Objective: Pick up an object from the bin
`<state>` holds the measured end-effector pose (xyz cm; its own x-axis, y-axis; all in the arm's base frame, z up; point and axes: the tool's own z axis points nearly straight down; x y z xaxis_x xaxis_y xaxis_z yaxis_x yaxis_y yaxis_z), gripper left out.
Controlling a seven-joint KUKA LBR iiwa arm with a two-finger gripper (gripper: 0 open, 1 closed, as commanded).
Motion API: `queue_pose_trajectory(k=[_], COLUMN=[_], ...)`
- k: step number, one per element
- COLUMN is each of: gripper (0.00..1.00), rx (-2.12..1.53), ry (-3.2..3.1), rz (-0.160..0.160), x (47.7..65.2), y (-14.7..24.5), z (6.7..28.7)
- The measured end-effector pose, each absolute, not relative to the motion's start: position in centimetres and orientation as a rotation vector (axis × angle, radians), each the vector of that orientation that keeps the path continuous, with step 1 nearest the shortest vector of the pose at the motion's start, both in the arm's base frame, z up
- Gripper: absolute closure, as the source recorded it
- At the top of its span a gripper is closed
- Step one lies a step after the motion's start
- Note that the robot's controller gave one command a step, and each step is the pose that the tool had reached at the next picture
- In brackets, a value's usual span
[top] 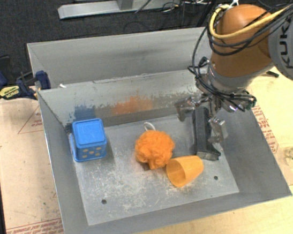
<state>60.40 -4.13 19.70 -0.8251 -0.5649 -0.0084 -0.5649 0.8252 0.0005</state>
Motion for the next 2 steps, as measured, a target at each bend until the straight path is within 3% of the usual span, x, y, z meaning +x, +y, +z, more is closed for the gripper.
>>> queue_pose_trajectory(k=[1,2], gripper=[0.0,0.0], rx=[-0.883,-1.287], ry=[3.003,2.857], rz=[0.002,0.003], x=[58.3,57.4], y=[-2.6,-0.7], z=[21.6,19.5])
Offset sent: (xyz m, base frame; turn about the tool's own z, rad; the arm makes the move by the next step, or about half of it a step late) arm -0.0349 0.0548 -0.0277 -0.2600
